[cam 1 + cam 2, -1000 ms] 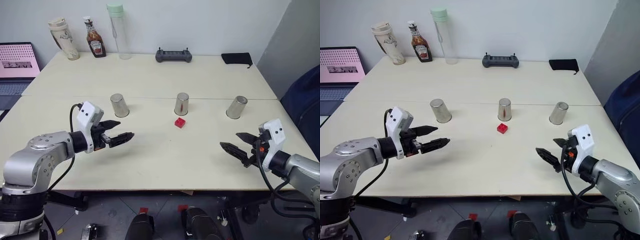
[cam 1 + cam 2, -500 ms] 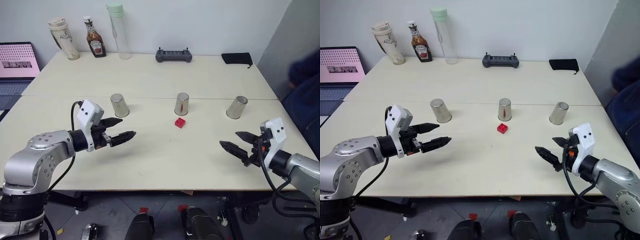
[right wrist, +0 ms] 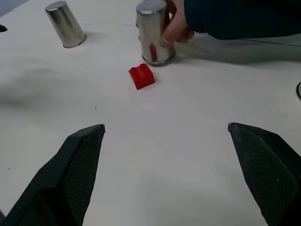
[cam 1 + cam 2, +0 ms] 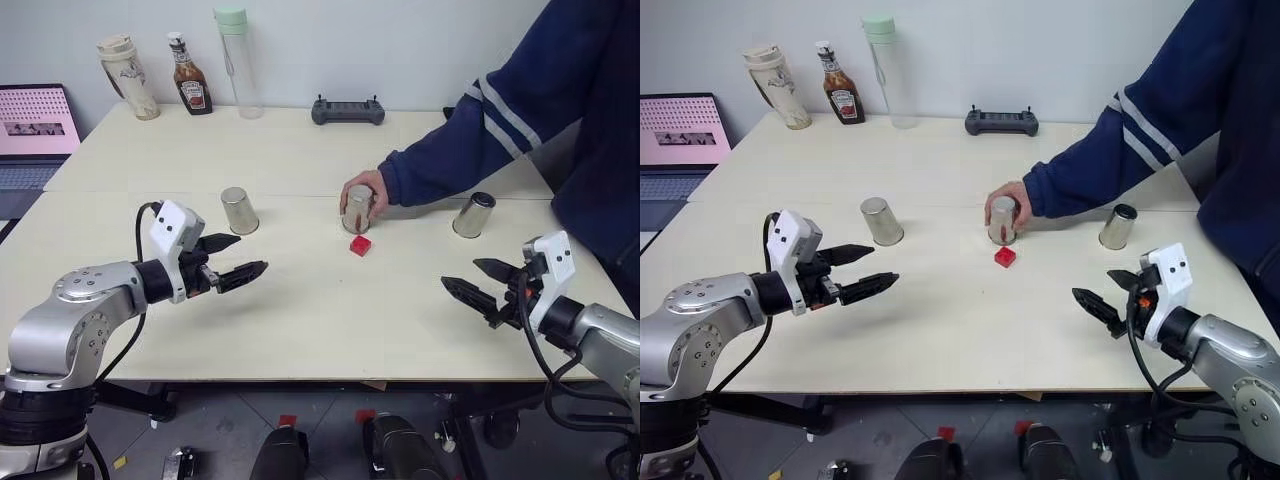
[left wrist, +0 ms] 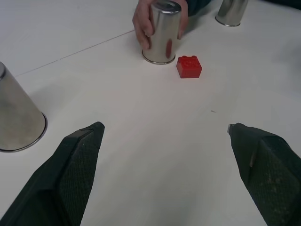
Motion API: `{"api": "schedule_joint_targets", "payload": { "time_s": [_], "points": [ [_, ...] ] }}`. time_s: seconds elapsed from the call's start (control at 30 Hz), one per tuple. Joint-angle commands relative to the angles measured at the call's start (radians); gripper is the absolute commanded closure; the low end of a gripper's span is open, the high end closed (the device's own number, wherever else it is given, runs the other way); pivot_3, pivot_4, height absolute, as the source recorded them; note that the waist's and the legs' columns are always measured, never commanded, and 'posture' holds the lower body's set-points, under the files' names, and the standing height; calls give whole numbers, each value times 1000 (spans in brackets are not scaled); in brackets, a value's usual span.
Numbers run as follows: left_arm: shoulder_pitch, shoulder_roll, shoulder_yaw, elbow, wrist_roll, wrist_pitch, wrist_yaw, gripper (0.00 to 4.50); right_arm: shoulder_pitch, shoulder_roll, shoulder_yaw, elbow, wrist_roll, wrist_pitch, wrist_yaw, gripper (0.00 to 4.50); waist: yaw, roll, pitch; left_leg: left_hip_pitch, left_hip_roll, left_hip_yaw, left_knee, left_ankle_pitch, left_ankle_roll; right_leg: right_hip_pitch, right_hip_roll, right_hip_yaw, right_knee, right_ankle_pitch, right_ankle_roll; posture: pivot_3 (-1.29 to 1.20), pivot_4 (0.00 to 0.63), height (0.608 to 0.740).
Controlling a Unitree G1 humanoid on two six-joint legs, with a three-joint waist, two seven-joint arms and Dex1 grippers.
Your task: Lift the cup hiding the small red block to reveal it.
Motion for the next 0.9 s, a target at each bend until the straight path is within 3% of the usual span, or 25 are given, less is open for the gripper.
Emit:
{"api": "schedule_joint_targets", "payload": {
  "time_s": [0.03, 0.9],
  "points": [
    [-18, -1, 2, -12, -5, -12, -3, 0, -8, 6, -10, -23, 4, -22, -19, 49, 0, 0, 0, 0, 0, 0, 0, 0, 0, 0, 0, 0, 0, 0, 0, 0, 150, 740],
    [-48, -7, -22, 10, 22, -30, -18, 0, -29, 7, -4, -16, 19, -19, -56, 49, 0, 0, 0, 0, 0, 0, 0, 0, 0, 0, 0, 0, 1, 0, 0, 0, 150, 740]
  ]
}}
